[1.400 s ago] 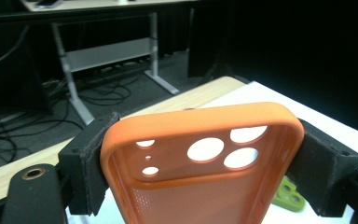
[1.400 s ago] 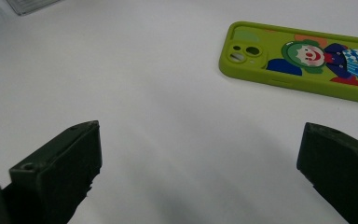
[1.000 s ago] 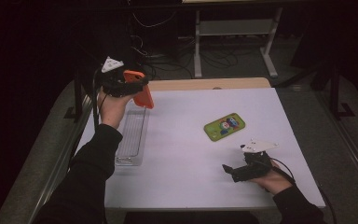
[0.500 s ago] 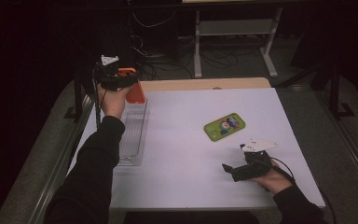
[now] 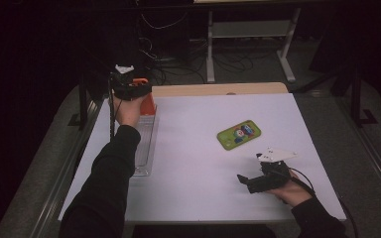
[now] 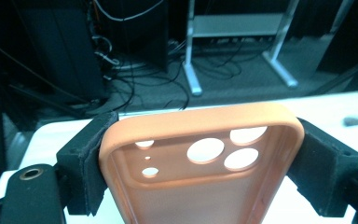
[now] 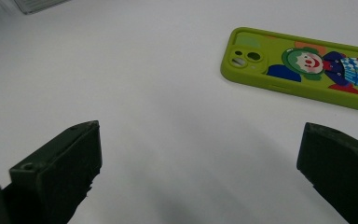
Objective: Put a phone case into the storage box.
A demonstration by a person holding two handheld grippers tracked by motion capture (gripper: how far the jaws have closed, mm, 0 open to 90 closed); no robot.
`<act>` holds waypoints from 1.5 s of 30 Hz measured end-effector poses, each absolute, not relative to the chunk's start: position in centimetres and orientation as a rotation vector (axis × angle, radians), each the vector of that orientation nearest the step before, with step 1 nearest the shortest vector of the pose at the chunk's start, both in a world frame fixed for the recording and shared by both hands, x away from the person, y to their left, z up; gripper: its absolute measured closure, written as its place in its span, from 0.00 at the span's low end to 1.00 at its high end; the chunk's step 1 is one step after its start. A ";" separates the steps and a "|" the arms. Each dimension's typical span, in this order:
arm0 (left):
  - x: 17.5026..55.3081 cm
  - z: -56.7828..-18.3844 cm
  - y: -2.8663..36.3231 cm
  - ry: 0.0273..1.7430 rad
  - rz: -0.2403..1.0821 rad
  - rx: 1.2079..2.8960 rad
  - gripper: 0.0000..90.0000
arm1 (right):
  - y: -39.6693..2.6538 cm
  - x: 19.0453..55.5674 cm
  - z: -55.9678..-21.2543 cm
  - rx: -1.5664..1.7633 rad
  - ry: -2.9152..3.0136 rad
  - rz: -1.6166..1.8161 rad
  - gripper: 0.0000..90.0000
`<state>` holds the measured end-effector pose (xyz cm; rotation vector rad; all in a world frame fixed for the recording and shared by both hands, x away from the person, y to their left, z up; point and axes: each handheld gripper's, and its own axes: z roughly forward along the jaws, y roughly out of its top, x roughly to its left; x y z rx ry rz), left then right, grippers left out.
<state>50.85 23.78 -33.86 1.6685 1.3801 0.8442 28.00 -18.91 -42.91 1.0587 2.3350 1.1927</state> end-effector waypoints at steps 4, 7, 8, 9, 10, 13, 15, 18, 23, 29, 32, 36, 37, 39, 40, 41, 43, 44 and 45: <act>51.0 -34.9 24.1 1.401 0.845 1.668 0.18 | -18.9 28.0 -42.9 1.047 2.331 1.194 0.00; 51.1 -35.5 24.3 1.417 0.836 1.683 0.18 | -18.9 28.0 -42.9 1.050 2.337 1.192 0.00; 51.1 -35.6 24.3 1.418 0.832 1.671 0.18 | -18.9 28.0 -42.9 1.051 2.337 1.192 0.00; 51.1 -35.8 24.3 1.416 0.826 1.671 0.18 | -18.9 28.0 -42.9 1.050 2.338 1.190 0.00; 51.1 -35.9 24.3 1.414 0.824 1.685 0.18 | -18.9 28.0 -42.9 1.051 2.339 1.189 0.00; 51.2 -36.2 24.1 1.405 0.825 1.682 0.18 | -18.9 28.1 -42.9 1.053 2.341 1.190 0.00; 51.3 -36.3 24.0 1.400 0.836 1.701 0.18 | -18.9 28.1 -42.9 1.052 2.340 1.191 0.00; 51.3 -36.4 24.0 1.390 0.846 1.732 0.17 | -18.9 28.1 -42.9 1.049 2.340 1.191 0.00; 51.1 -36.7 23.8 1.372 0.876 1.721 0.17 | -18.9 28.0 -42.9 1.049 2.340 1.193 0.00; 51.2 -36.8 23.7 1.378 0.887 1.732 0.14 | -18.9 28.0 -42.9 1.047 2.333 1.197 0.00; 51.2 -36.8 23.8 1.397 0.878 1.721 0.09 | -18.9 28.1 -42.9 1.044 2.333 1.195 0.00; 51.2 -36.6 23.9 1.402 0.888 1.706 0.02 | -18.9 28.1 -42.9 1.040 2.335 1.196 0.00; 51.2 -36.5 24.0 1.402 0.894 1.693 0.00 | -18.9 28.1 -42.9 1.040 2.334 1.195 0.00; 51.2 -36.5 24.1 1.412 0.872 1.661 0.00 | -18.9 28.1 -42.9 1.044 2.334 1.197 0.00; 51.1 -36.3 24.4 1.410 0.871 1.687 0.00 | -18.9 28.1 -42.9 1.045 2.335 1.195 0.00; 51.0 -36.2 24.4 1.402 0.864 1.668 0.00 | -18.9 28.0 -42.9 1.046 2.335 1.195 0.00; 50.7 -35.8 24.8 1.375 0.855 1.706 0.00 | -18.9 28.1 -42.9 1.039 2.339 1.191 0.00; 50.6 -35.7 24.9 1.364 0.842 1.707 0.00 | -18.9 28.1 -42.9 1.039 2.336 1.193 0.00; 50.5 -35.6 25.0 1.352 0.833 1.709 0.00 | -18.9 28.0 -42.9 1.045 2.334 1.196 0.00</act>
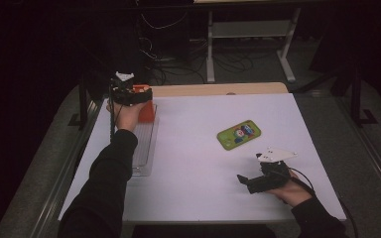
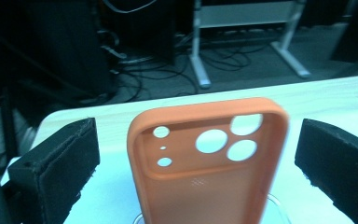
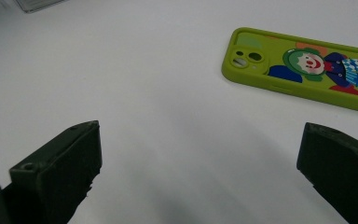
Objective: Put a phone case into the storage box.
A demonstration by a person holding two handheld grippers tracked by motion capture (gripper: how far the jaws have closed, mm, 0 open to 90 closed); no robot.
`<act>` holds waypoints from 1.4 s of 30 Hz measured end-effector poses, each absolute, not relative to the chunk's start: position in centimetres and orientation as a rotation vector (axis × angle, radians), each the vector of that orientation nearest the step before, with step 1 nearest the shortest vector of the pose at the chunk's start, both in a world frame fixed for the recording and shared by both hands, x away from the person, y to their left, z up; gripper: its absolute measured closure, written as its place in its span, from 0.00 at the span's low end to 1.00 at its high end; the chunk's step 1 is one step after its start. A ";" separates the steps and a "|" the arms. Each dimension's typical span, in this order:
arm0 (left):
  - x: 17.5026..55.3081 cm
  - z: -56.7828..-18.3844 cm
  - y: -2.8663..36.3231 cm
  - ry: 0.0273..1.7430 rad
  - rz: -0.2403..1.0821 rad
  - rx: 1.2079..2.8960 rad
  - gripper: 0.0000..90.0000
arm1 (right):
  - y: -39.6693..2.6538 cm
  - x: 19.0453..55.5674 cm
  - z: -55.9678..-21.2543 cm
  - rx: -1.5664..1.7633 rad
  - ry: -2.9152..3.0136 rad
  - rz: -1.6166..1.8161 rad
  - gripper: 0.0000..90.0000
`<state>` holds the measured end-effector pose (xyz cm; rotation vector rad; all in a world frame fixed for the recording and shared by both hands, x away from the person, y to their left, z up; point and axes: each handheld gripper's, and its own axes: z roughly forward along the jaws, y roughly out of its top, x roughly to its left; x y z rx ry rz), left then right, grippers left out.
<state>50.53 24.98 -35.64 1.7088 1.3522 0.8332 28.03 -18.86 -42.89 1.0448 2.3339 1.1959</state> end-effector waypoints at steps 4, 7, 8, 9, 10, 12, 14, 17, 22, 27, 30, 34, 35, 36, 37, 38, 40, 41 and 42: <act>49.9 -35.2 25.4 1.298 0.754 1.745 0.00 | -18.9 28.0 -42.8 1.046 2.338 1.190 0.00; 49.4 -34.8 25.5 1.248 0.682 1.784 0.00 | -18.9 28.0 -42.8 1.046 2.336 1.189 0.00; 49.2 -34.7 25.5 1.236 0.659 1.806 0.00 | -18.8 28.0 -42.8 1.045 2.333 1.192 0.00; 48.9 -34.5 25.5 1.216 0.637 1.829 0.00 | -18.8 28.0 -42.8 1.047 2.334 1.193 0.00; 48.7 -34.3 25.4 1.198 0.613 1.834 0.00 | -18.8 28.0 -42.8 1.046 2.334 1.193 0.00; 48.1 -33.8 25.2 1.161 0.587 1.864 0.00 | -18.8 28.0 -42.8 1.043 2.333 1.191 0.00; 47.5 -33.3 24.9 1.128 0.558 1.884 0.00 | -18.8 28.0 -42.8 1.046 2.335 1.192 0.00; 46.4 -32.7 24.2 1.065 0.539 1.918 0.00 | -18.8 27.9 -42.8 1.045 2.330 1.191 0.00; 44.7 -32.1 22.6 0.979 0.471 1.951 0.00 | -18.8 28.0 -42.8 1.041 2.331 1.189 0.00; 42.9 -31.6 20.4 0.886 0.415 1.981 0.00 | -18.8 27.9 -42.8 1.045 2.330 1.185 0.00; 41.9 -31.4 19.3 0.828 0.382 2.002 0.00 | -18.7 27.8 -42.7 1.044 2.328 1.190 0.00; 40.6 -31.7 18.0 0.773 0.358 2.018 0.00 | -18.5 27.9 -42.7 1.031 2.337 1.182 0.00; 40.3 -31.9 17.8 0.764 0.345 2.028 0.00 | -18.5 27.9 -42.8 1.030 2.339 1.181 0.00; 40.0 -32.1 17.5 0.758 0.342 2.031 0.00 | -18.5 27.9 -42.8 1.029 2.340 1.184 0.00; 39.7 -32.4 17.3 0.751 0.331 2.035 0.00 | -18.5 27.8 -42.8 1.018 2.345 1.180 0.00; 39.4 -32.7 17.0 0.740 0.312 2.038 0.00 | -18.5 27.8 -42.8 1.021 2.347 1.179 0.00; 38.8 -33.2 16.6 0.719 0.298 2.053 0.00 | -18.5 27.8 -42.8 1.027 2.347 1.183 0.00; 38.5 -33.4 16.3 0.717 0.281 2.051 0.00 | -18.5 27.8 -42.8 1.028 2.344 1.185 0.00; 38.3 -33.6 16.1 0.706 0.273 2.055 0.00 | -18.5 27.8 -42.8 1.030 2.346 1.184 0.00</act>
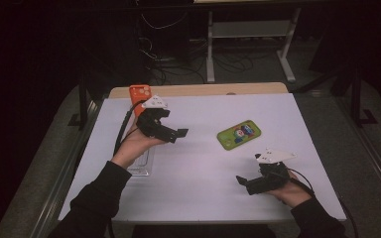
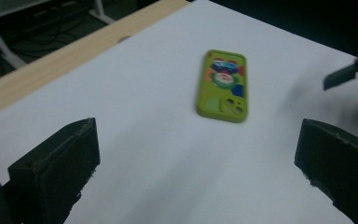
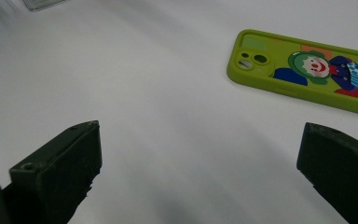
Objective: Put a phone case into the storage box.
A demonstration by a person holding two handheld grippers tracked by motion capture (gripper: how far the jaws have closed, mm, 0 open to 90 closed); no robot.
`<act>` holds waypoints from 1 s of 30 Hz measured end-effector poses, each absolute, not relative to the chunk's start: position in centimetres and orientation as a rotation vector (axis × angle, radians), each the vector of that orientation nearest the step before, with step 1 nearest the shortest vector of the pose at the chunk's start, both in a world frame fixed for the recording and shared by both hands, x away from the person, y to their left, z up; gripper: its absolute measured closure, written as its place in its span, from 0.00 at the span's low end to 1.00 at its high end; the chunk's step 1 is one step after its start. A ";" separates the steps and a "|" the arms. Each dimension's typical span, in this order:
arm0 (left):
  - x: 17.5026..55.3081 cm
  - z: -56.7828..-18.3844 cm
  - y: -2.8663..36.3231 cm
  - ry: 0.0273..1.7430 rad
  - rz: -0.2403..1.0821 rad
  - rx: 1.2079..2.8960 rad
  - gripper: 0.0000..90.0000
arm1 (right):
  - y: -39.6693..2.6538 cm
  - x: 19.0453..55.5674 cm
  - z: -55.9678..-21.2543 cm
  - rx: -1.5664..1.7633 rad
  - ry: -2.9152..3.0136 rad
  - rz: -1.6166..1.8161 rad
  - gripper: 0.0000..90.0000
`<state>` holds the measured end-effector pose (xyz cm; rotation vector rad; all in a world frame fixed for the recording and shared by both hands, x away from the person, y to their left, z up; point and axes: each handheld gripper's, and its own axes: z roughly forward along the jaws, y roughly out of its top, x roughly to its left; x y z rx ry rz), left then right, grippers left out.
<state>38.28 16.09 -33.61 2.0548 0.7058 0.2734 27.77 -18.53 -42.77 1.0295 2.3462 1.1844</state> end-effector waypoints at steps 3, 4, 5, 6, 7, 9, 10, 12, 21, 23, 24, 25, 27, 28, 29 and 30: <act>37.6 -34.3 15.4 0.679 0.246 2.061 0.00 | -18.5 27.8 -42.8 1.018 2.349 1.181 0.00; 37.3 -34.5 15.2 0.670 0.235 2.064 0.00 | -18.5 27.8 -42.8 1.017 2.349 1.179 0.00; 37.1 -34.7 15.0 0.653 0.232 2.070 0.00 | -18.5 27.8 -42.8 1.016 2.348 1.179 0.00; 36.9 -34.9 14.8 0.640 0.227 2.075 0.00 | -18.5 27.8 -42.8 1.023 2.349 1.182 0.00; 36.6 -35.1 14.6 0.634 0.218 2.082 0.00 | -18.4 27.7 -42.8 1.024 2.349 1.181 0.00; 36.3 -35.5 14.5 0.605 0.219 2.098 0.00 | -18.4 27.7 -42.8 1.020 2.350 1.180 0.00; 36.0 -35.6 14.4 0.599 0.220 2.098 0.00 | -18.4 27.7 -42.8 1.022 2.350 1.181 0.00; 35.5 -35.9 14.3 0.597 0.200 2.092 0.00 | -18.4 27.7 -42.8 1.017 2.348 1.183 0.00; 33.4 -37.7 13.9 0.565 0.169 2.073 0.00 | -18.3 27.8 -42.6 1.015 2.350 1.189 0.00; 33.0 -38.3 13.7 0.553 0.162 2.086 0.00 | -18.3 27.9 -42.6 1.006 2.352 1.187 0.00; 32.7 -38.5 13.7 0.544 0.169 2.101 0.00 | -18.3 27.9 -42.6 1.006 2.354 1.186 0.00; 32.4 -38.7 13.6 0.543 0.164 2.101 0.00 | -18.3 27.9 -42.7 1.009 2.353 1.187 0.00; 31.9 -39.2 13.5 0.553 0.171 2.094 0.00 | -18.3 28.0 -42.7 1.010 2.355 1.187 0.00; 31.8 -39.4 13.5 0.554 0.170 2.082 0.00 | -18.3 28.0 -42.7 1.009 2.354 1.185 0.00; 31.7 -39.6 13.5 0.552 0.165 2.083 0.00 | -18.3 28.0 -42.6 1.013 2.355 1.185 0.00; 31.6 -39.9 13.5 0.556 0.157 2.079 0.00 | -18.3 28.1 -42.6 1.004 2.354 1.184 0.00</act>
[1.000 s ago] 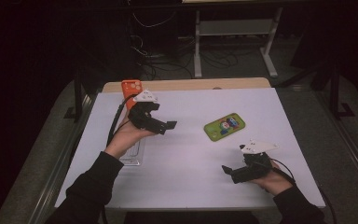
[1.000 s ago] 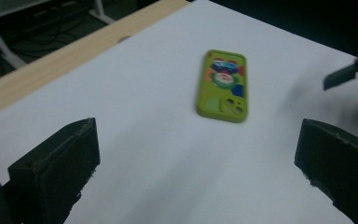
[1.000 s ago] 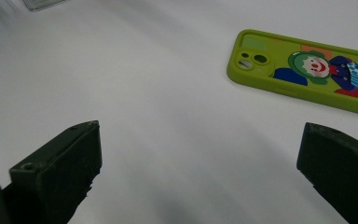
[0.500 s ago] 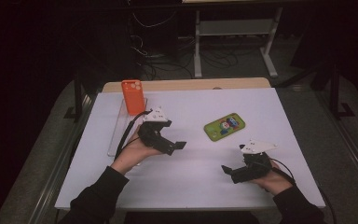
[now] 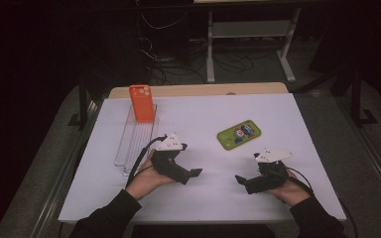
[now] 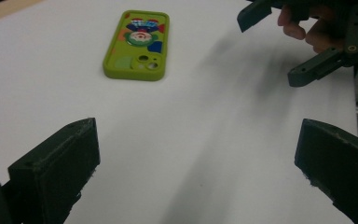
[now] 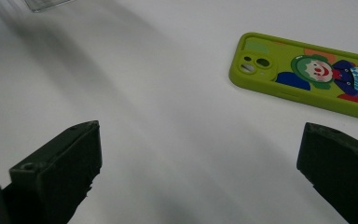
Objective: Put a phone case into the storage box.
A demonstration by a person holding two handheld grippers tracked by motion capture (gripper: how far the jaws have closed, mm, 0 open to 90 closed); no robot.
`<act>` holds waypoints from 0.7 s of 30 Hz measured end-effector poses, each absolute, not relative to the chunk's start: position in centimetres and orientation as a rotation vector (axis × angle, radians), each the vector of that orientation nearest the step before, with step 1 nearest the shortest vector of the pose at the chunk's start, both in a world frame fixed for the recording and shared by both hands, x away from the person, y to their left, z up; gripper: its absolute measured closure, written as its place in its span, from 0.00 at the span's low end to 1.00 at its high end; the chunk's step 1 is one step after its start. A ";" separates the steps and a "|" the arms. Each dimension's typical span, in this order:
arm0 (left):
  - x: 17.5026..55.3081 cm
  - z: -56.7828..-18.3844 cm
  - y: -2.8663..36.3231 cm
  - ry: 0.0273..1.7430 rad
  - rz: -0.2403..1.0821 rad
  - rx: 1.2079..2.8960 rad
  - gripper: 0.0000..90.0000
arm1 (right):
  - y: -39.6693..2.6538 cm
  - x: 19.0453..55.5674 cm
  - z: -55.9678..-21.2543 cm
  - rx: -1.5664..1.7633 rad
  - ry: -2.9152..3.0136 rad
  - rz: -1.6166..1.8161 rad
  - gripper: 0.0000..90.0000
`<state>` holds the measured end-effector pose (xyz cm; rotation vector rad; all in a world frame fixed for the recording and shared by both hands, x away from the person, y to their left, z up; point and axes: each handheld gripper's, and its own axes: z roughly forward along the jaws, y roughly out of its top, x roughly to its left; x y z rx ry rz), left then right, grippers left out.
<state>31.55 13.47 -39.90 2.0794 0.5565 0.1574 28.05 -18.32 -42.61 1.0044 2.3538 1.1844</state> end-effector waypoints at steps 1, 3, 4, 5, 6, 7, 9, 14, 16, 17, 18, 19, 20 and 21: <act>31.5 -40.1 13.4 0.553 0.157 2.081 0.00 | -18.3 28.0 -42.6 1.016 2.354 1.181 0.00; 31.5 -40.5 13.2 0.552 0.160 2.114 0.00 | -18.3 28.1 -42.5 1.034 2.351 1.182 0.00; 31.5 -40.7 13.2 0.556 0.162 2.111 0.00 | -18.3 28.1 -42.5 1.036 2.352 1.182 0.00; 31.6 -40.8 13.2 0.564 0.151 2.104 0.00 | -18.3 28.2 -42.4 1.038 2.354 1.179 0.00; 31.7 -40.9 13.3 0.562 0.158 2.115 0.00 | -18.2 28.2 -42.4 1.048 2.357 1.174 0.00; 31.7 -41.0 13.3 0.565 0.172 2.121 0.00 | -18.1 28.3 -42.3 1.042 2.365 1.161 0.00; 31.8 -41.2 13.4 0.574 0.151 2.117 0.00 | -17.8 28.4 -42.3 1.045 2.370 1.147 0.00; 31.7 -41.3 13.3 0.576 0.137 2.113 0.00 | -17.5 29.0 -41.9 1.077 2.371 1.107 0.04; 31.8 -41.3 13.4 0.576 0.135 2.102 0.00 | -17.7 29.7 -41.6 1.109 2.357 1.106 0.08; 32.0 -41.3 13.5 0.573 0.142 2.107 0.00 | -17.8 30.1 -41.5 1.131 2.349 1.101 0.13; 32.1 -41.3 13.6 0.565 0.149 2.107 0.00 | -18.0 30.6 -41.5 1.140 2.339 1.103 0.17; 32.2 -41.4 13.6 0.575 0.152 2.105 0.00 | -18.1 31.1 -41.4 1.161 2.334 1.093 0.20; 32.3 -41.4 13.7 0.570 0.156 2.115 0.00 | -18.2 31.5 -41.3 1.176 2.337 1.095 0.24; 32.3 -41.4 13.7 0.574 0.151 2.111 0.00 | -18.3 32.0 -41.2 1.190 2.337 1.094 0.27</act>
